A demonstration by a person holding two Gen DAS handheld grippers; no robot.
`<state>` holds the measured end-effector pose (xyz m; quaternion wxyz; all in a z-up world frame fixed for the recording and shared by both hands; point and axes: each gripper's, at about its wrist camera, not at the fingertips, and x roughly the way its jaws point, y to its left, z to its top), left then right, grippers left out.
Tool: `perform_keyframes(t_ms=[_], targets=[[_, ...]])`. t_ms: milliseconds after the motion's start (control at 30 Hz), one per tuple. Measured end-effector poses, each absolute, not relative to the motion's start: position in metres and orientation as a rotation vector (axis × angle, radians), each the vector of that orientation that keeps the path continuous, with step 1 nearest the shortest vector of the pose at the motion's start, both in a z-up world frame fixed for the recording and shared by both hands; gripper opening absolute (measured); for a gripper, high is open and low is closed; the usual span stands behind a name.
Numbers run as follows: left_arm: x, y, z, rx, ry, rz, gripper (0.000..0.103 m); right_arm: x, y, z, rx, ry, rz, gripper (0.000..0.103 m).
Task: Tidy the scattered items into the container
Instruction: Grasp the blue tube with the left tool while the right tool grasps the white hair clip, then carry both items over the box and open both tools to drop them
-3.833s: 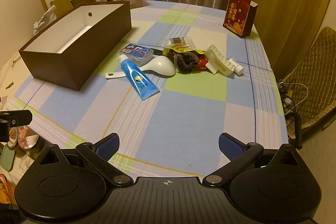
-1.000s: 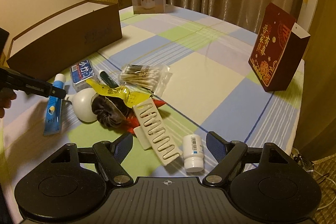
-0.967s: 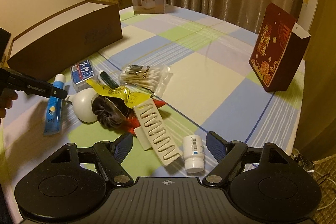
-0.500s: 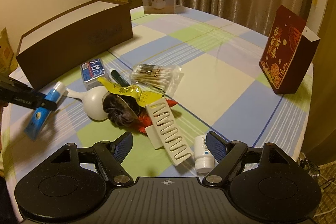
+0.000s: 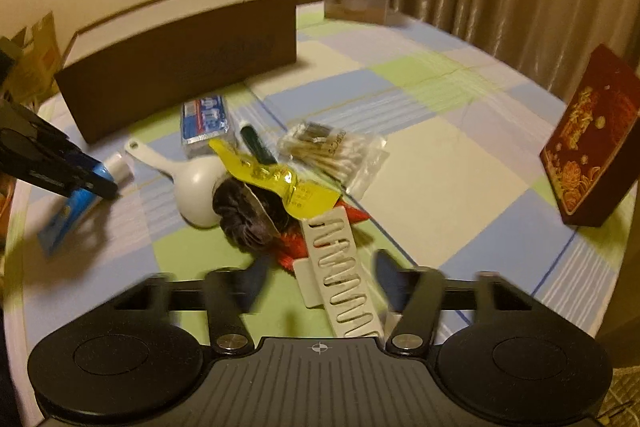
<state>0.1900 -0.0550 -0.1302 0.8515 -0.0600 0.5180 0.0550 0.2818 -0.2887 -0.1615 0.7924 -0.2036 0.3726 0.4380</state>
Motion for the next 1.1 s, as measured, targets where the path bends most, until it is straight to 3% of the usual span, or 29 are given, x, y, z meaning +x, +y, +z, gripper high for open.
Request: perform_keyframes(t_ms=[100, 133, 167, 233, 667, 1100], targets=[[0.183, -0.052, -0.129, -0.137, 1.105, 0.12, 0.025, 0.29, -0.288, -0.168, -0.451, 0.814, 0.949, 0.058], [0.182, -0.05, -0.129, -0.14, 1.108, 0.122, 0.025, 0.292, -0.287, -0.17, -0.452, 0.823, 0.947, 0.053], [0.181, -0.049, -0.129, -0.141, 1.11, 0.125, 0.025, 0.294, -0.287, -0.172, -0.453, 0.834, 0.957, 0.037], [0.177, -0.047, -0.129, -0.138, 1.113, 0.128, 0.025, 0.295, -0.284, -0.175, -0.459, 0.848, 0.973, 0.031], [0.162, -0.048, -0.108, -0.135, 1.073, 0.064, 0.025, 0.262, -0.269, -0.143, -0.311, 0.854, 1.009, 0.03], [0.167, -0.012, -0.033, -0.158, 0.891, -0.105, 0.024, 0.238, -0.219, -0.103, -0.207, 0.851, 0.982, 0.03]])
